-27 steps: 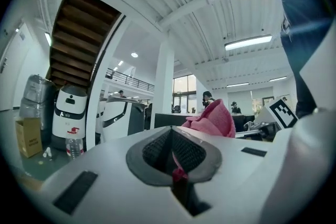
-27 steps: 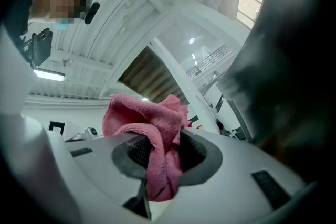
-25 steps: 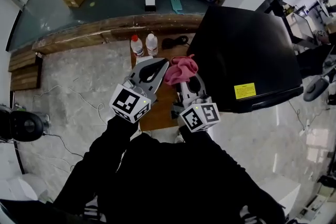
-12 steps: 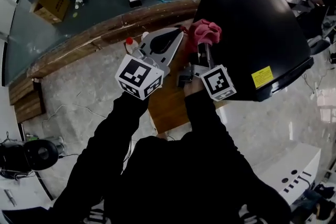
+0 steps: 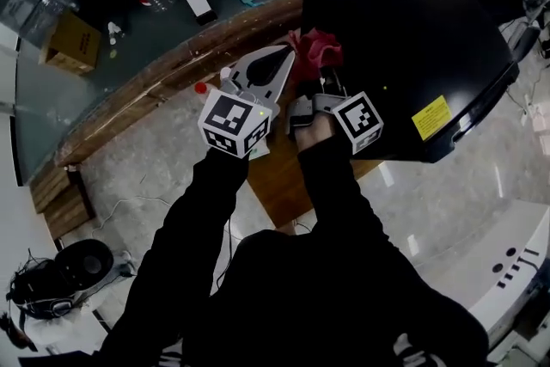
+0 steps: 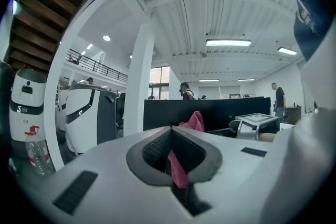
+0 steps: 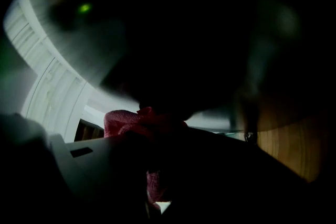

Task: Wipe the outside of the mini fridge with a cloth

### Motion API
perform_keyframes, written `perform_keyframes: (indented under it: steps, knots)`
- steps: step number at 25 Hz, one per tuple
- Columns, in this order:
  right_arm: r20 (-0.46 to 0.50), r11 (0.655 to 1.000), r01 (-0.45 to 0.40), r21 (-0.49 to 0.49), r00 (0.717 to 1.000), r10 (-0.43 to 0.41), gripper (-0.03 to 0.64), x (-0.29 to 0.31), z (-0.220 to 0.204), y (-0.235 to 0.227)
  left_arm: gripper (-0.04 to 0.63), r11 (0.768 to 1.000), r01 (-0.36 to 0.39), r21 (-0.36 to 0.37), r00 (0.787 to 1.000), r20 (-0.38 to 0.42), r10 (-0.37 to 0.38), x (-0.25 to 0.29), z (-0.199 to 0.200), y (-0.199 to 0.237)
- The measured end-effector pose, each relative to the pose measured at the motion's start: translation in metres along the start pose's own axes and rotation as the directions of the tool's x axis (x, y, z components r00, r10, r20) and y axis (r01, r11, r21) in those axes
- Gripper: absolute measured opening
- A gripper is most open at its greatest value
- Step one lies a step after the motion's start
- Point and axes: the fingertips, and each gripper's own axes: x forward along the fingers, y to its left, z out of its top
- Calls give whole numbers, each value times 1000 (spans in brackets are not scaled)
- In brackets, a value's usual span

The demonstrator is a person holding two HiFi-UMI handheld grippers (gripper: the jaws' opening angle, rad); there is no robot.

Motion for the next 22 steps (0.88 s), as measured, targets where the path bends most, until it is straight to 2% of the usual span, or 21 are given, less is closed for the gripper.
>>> perform_keyframes:
  steps: [3, 7, 11, 14, 22]
  knots:
    - [-8, 997, 70, 41, 998, -70, 101, -2, -8, -32, 5, 1000, 9, -8, 999, -40, -9, 5, -24, 1]
    - [-16, 995, 64, 76, 998, -63, 100, 2, -11, -77, 5, 997, 30, -77, 994, -100, -38, 16, -76, -3]
    - [-36, 989, 115, 91, 993, -112, 100, 6, -19, -125, 5, 992, -5, -126, 984, -175, -17, 24, -135, 6]
    - [-51, 982, 166, 95, 986, -161, 100, 8, -24, -157, 5, 990, -42, -132, 970, -243, 9, 33, -170, 14]
    - [-87, 939, 314, 140, 949, -304, 98, -4, -47, -259, 5, 993, -52, -107, 920, -391, 6, 45, -259, 15]
